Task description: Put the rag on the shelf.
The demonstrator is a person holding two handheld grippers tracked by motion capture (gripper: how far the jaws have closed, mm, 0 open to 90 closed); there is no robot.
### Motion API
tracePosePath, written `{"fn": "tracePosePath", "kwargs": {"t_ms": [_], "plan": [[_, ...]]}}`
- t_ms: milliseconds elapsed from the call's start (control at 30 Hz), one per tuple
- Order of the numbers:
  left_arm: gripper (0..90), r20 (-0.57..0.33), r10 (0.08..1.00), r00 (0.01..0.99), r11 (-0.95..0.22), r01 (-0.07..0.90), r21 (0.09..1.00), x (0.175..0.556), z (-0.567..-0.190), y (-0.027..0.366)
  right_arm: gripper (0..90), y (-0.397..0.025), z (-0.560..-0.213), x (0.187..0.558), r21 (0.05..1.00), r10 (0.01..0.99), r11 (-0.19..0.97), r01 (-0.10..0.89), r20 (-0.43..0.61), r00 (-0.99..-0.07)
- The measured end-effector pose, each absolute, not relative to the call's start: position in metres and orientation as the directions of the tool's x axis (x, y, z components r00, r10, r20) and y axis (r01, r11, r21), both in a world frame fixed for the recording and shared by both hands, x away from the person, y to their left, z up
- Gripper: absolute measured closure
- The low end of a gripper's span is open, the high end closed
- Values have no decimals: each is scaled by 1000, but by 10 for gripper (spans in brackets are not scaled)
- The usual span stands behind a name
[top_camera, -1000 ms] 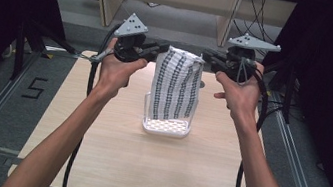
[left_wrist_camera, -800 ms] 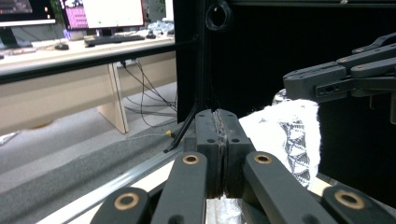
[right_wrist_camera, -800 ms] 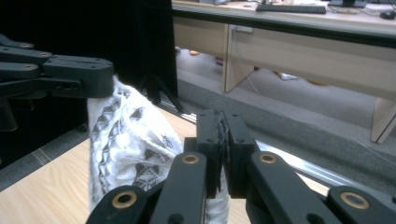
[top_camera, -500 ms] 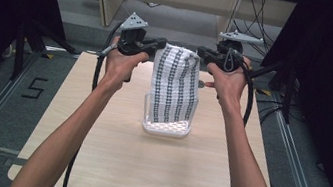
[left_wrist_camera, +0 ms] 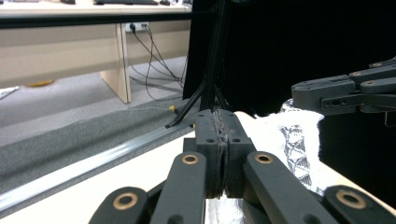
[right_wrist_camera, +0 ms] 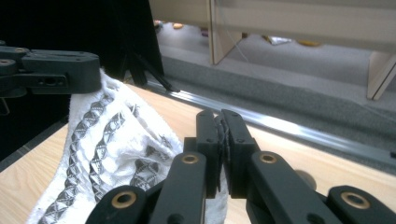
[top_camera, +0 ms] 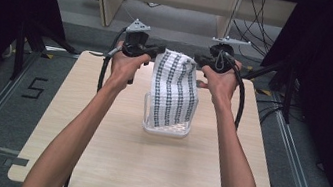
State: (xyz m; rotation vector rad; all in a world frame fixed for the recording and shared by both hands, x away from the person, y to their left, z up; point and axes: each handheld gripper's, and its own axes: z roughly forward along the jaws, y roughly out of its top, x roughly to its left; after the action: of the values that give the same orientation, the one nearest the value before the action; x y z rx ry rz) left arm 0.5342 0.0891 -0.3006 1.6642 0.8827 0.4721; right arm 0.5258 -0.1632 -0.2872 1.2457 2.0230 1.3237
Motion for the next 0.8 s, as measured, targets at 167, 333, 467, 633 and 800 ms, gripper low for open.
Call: {"fn": "tracePosePath", "kwargs": {"t_ms": [167, 333, 467, 633, 800], "plan": [[871, -147, 757, 637, -98, 334, 938, 538, -308, 88, 867, -163, -299, 531, 862, 861, 137, 487, 140, -488], [866, -160, 755, 635, -104, 358, 928, 541, -315, 86, 859, -162, -308, 534, 847, 870, 146, 511, 136, -474], [843, -164, 750, 641, -125, 381, 916, 542, -322, 84, 847, -161, -313, 535, 841, 872, 160, 517, 125, -473], [799, -171, 744, 646, -149, 410, 900, 543, -329, 83, 803, -162, -321, 537, 825, 883, 186, 533, 98, -459], [600, -177, 750, 637, -164, 439, 884, 544, -332, 80, 737, -164, -326, 538, 816, 891, 187, 548, 94, -445]]}}
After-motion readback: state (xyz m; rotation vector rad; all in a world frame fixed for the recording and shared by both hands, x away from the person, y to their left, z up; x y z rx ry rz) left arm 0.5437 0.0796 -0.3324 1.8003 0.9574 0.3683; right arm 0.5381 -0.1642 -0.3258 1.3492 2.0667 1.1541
